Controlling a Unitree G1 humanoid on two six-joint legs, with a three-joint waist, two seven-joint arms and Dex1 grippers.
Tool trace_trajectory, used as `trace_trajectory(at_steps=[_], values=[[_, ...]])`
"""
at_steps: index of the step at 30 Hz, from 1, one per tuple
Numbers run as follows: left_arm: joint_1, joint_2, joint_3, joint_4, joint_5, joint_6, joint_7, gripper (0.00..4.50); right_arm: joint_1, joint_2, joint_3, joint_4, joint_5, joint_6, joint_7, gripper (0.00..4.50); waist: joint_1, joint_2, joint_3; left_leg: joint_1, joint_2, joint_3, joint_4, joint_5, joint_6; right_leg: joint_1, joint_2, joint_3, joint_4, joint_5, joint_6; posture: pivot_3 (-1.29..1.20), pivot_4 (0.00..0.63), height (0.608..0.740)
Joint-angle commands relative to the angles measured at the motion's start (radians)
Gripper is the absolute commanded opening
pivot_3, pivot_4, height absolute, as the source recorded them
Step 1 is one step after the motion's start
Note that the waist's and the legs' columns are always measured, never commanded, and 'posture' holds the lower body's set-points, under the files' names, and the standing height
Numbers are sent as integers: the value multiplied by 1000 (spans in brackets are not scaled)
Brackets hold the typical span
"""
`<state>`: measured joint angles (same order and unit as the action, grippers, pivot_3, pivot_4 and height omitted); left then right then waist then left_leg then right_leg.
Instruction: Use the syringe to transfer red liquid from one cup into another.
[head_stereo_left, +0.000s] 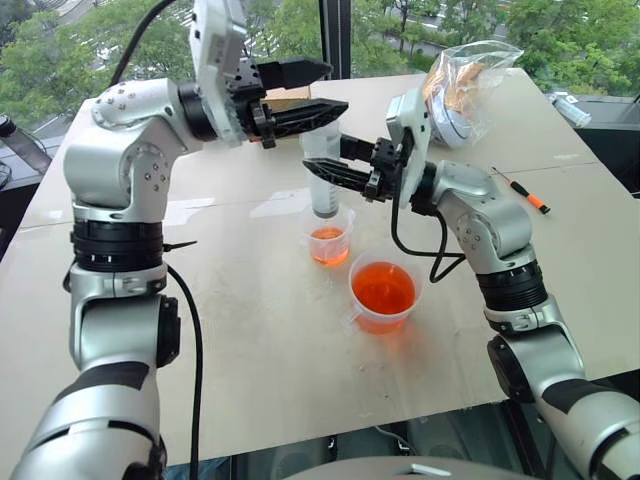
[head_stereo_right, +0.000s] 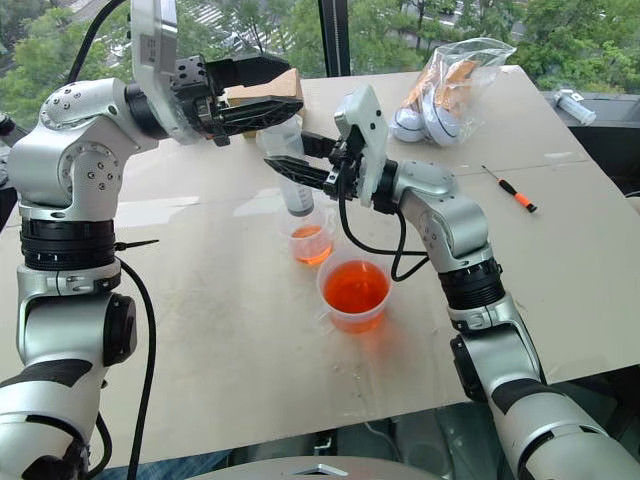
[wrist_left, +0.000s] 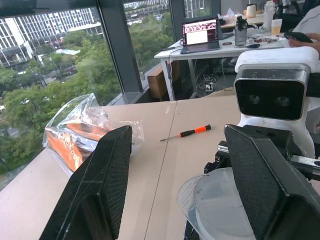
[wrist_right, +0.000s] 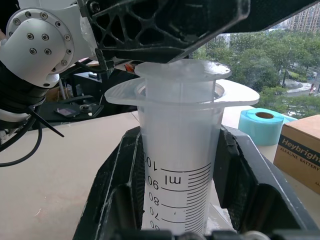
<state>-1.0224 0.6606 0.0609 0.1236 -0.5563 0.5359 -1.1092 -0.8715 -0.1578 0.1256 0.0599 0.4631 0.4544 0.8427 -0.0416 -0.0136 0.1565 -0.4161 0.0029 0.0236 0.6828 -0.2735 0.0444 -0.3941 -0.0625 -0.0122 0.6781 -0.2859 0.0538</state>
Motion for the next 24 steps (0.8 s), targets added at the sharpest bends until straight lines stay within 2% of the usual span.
trace_trajectory(at_steps=[1, 3, 8, 15, 19, 24], values=[[-50, 8, 69, 7, -45, 31, 26, 2975, -27, 7, -27, -55, 27, -27, 10, 1439, -1, 0, 0, 0, 0, 0, 0, 0, 0, 0, 0, 0, 0, 0, 0, 0, 150, 740], [-58, 11, 87, 5, -68, 48, 24, 2975, -26, 7, -27, -54, 27, -27, 11, 1439, -1, 0, 0, 0, 0, 0, 0, 0, 0, 0, 0, 0, 0, 0, 0, 0, 150, 740], [-78, 9, 138, 0, -109, 73, 55, 4436, -25, 6, -27, -52, 29, -21, 13, 1439, -1, 0, 0, 0, 0, 0, 0, 0, 0, 0, 0, 0, 0, 0, 0, 0, 150, 740], [-136, 3, 260, 19, -217, 130, 152, 4436, -40, 7, -62, -83, 76, 28, -10, 1439, -1, 0, 0, 0, 0, 0, 0, 0, 0, 0, 0, 0, 0, 0, 0, 0, 150, 740], [-81, 56, 285, -11, -214, 148, 165, 4436, -68, -22, -165, -120, 189, 113, -51, 1439, -1, 0, 0, 0, 0, 0, 0, 0, 0, 0, -1, 0, 0, 0, 0, 0, 150, 740], [58, 142, 343, -85, -235, 204, 190, 4436, -104, -130, -334, -152, 380, 295, -132, 1439, -1, 0, 0, 0, 0, 0, -1, 0, 0, 0, -2, -1, 0, 0, 0, 0, 150, 740]])
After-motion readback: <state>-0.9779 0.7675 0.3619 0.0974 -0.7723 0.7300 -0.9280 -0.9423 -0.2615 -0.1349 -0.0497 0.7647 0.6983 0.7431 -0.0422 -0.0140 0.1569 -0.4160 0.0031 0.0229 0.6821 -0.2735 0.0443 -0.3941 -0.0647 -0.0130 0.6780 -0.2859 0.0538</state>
